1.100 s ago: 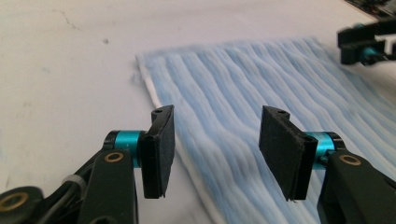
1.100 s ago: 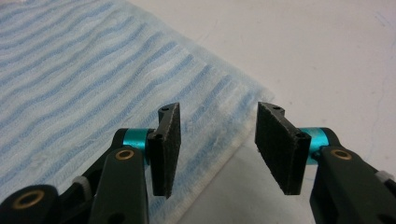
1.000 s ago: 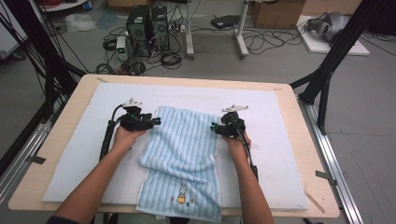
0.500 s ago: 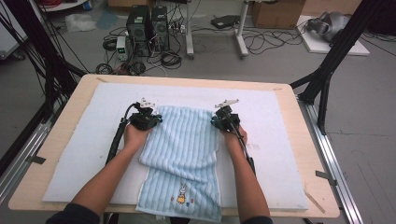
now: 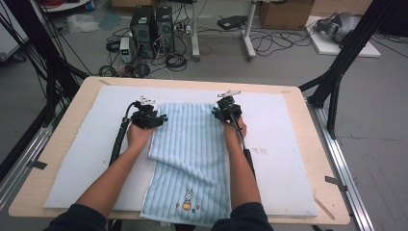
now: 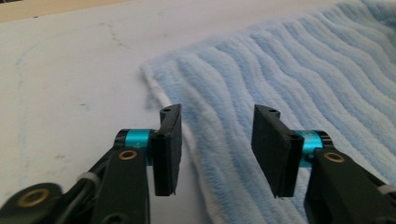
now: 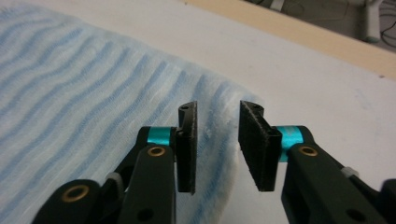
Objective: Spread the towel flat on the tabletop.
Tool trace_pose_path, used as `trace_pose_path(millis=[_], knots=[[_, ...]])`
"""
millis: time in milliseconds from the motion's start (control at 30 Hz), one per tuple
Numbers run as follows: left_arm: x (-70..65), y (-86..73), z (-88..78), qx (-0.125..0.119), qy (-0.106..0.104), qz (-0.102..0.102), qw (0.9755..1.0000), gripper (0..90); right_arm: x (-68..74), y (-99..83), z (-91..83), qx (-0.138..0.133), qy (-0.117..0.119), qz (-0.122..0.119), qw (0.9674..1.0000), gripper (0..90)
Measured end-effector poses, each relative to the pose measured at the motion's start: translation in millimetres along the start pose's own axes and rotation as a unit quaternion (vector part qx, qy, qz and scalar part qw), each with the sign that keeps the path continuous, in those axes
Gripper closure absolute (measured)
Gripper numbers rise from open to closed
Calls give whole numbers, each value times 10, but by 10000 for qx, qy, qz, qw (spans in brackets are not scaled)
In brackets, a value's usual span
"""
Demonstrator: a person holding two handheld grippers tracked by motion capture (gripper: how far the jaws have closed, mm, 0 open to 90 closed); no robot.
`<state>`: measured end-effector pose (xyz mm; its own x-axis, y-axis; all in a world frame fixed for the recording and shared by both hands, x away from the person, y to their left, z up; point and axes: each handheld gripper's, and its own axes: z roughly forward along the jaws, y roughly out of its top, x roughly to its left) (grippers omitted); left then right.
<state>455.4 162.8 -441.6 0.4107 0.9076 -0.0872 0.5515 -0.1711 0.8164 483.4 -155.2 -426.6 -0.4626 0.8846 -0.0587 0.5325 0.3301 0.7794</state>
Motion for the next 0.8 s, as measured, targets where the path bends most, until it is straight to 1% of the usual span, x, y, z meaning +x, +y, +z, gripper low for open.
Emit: trace_pose_path(millis=[33,100,233,267,300,333,367,400,433,467,500,567,600,633,667,700,733,767,800], knots=[[23,4,-3,-39,8,-81,10000,494,-14,-2,-48,-32,44,93,9999,630],[49,3,3,-69,9,-142,9999,490,-58,-9,-136,-56,142,174,9997,594],[33,-23,59,-60,-28,-133,9999,490,-137,-52,-287,-110,235,226,9994,548],[21,-34,83,-40,-47,-116,9999,490,-154,-79,-327,-116,298,255,9992,539],[3,-40,107,11,-9,-86,10000,492,-163,-105,-355,-96,345,254,9990,533],[-12,-32,120,79,27,-8,10000,506,-169,-134,-377,-87,371,232,9990,532],[-26,-23,139,176,6,79,9998,534,-172,-164,-397,-67,400,219,9989,531],[-45,-9,151,211,65,217,9995,595,-172,-192,-415,-53,431,205,9988,528],[-58,8,164,215,25,386,9990,661,-169,-217,-433,-43,457,202,9987,528],[-76,36,185,254,115,531,9982,799,-165,-239,-448,-50,486,202,9986,528],[-92,74,219,290,191,577,9977,836,-157,-260,-464,-41,518,230,9984,528],[-89,148,290,395,262,630,9969,860,-146,-299,-487,-59,548,212,9983,529],[-69,183,322,414,303,629,9967,862,-135,-319,-497,-44,574,238,9981,529],[-45,204,349,369,374,553,9971,862,-130,-339,-502,-51,588,227,9980,528],[-10,217,371,351,418,467,9974,862,-121,-360,-508,-35,544,252,9982,528],[27,216,393,325,404,349,9980,861,-118,-380,-508,-28,487,309,9983,526],[53,209,403,267,374,245,9986,857,-124,-398,-499,-21,543,413,9977,524],[58,203,408,230,375,204,9988,849,-124,-416,-487,0,598,507,9969,522],[57,199,407,230,413,258,9986,826,-118,-430,-468,13,647,543,9964,524]])
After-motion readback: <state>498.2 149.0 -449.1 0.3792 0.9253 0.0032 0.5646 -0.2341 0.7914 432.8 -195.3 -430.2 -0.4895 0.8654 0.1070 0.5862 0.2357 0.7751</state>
